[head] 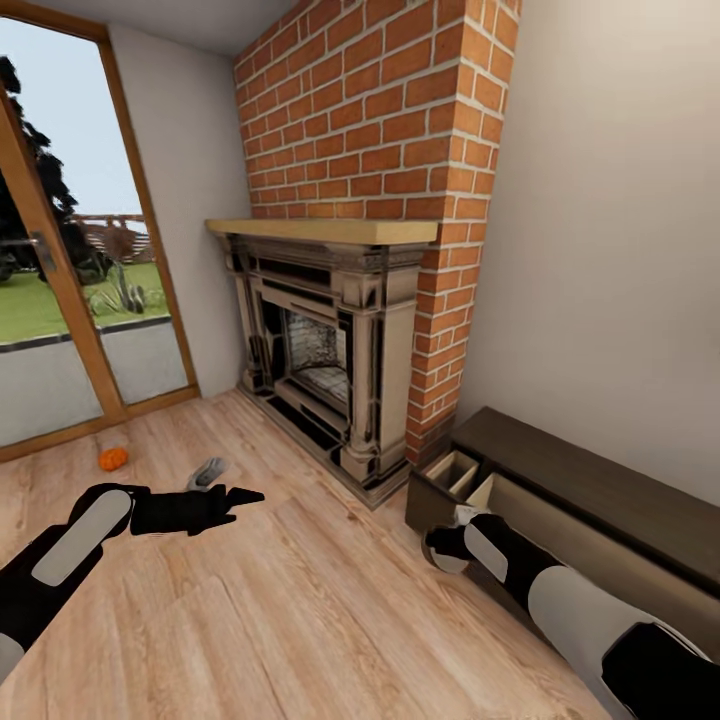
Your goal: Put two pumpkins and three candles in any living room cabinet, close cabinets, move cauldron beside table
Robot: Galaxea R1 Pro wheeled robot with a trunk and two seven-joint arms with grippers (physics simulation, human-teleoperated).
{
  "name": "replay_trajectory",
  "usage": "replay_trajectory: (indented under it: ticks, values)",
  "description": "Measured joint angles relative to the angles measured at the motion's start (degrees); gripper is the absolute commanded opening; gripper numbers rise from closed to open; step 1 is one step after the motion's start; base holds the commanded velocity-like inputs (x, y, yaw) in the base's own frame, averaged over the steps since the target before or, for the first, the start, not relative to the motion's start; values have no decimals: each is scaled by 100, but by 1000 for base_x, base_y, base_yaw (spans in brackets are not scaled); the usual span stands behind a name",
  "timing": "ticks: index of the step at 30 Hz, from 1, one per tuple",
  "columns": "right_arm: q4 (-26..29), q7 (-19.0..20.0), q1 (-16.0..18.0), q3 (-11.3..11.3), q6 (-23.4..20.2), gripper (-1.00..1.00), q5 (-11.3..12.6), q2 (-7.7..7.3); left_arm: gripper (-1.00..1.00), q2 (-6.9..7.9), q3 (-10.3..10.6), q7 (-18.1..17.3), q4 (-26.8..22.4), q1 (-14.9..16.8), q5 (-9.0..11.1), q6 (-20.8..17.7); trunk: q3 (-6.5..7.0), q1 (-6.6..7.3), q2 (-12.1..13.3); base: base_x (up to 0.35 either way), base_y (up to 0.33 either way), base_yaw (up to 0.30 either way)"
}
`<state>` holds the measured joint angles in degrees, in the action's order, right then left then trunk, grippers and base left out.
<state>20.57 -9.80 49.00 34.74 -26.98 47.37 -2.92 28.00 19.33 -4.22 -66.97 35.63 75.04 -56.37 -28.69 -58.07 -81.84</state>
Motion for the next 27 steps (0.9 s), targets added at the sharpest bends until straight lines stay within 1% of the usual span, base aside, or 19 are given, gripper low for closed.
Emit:
replay_trajectory:
  ticks: [27]
  values:
    - [0, -5, 0, 2, 5, -100, 1, 8, 100, -1, 0, 0, 0, 0, 1, 1, 107, 0, 0, 0, 0, -272]
